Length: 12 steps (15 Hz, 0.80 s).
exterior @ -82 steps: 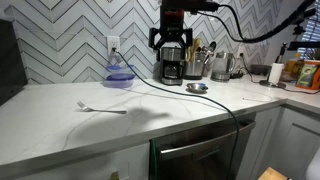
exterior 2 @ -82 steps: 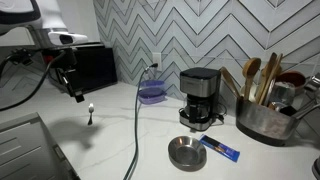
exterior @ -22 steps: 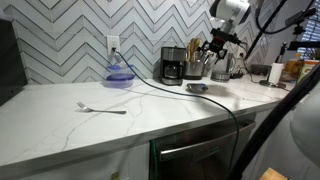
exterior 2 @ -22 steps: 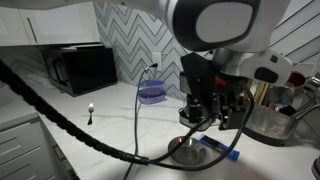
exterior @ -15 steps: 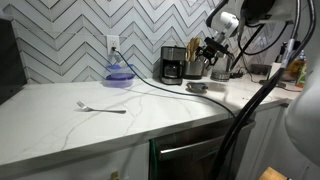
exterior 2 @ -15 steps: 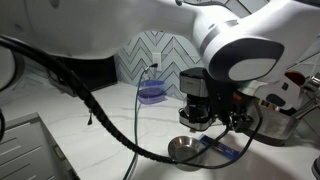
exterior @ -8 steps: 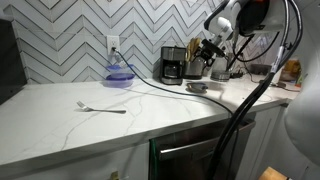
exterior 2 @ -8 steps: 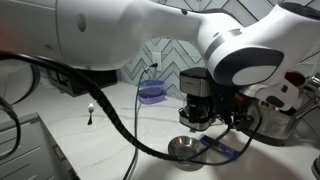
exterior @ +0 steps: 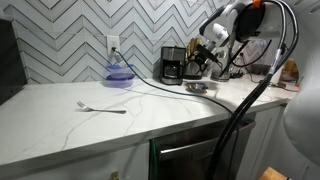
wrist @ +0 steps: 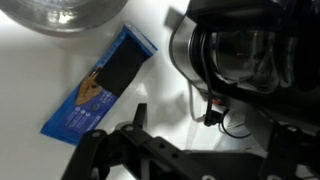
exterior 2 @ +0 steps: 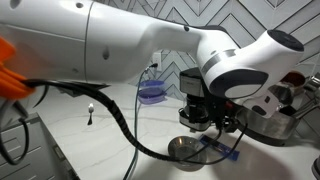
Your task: Move the coffee maker cord to the left
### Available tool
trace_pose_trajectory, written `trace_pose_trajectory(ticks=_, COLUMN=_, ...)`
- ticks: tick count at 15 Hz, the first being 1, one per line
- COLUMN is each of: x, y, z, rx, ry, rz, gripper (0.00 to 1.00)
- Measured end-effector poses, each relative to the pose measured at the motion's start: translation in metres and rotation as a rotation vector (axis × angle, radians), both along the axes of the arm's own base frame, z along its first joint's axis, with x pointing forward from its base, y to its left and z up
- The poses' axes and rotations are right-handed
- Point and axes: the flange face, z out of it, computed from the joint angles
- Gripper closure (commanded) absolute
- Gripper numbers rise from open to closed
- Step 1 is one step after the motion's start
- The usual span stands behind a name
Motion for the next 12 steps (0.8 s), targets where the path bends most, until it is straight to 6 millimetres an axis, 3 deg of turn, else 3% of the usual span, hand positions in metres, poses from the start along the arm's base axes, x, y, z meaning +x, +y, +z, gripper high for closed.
trace_pose_trajectory(ticks=7, x=0.015, y=-0.009, z=-0.03, rx=0.109, ry=-0.076, rz=-0.024, gripper=0.0)
trace_pose_trajectory(ticks=8, x=0.016, y=-0.01, z=-0.034, rx=0.117, ry=-0.081, rz=-0.032, gripper=0.05)
trace_pose_trajectory(ticks=10, x=0.019, y=-0.013, z=-0.043, rx=0.138, ry=-0.091, rz=-0.055, gripper=0.28)
trace_pose_trajectory(ticks=12, x=0.023, y=-0.014, z=-0.052, rx=0.154, ry=-0.1, rz=-0.083, gripper=0.41)
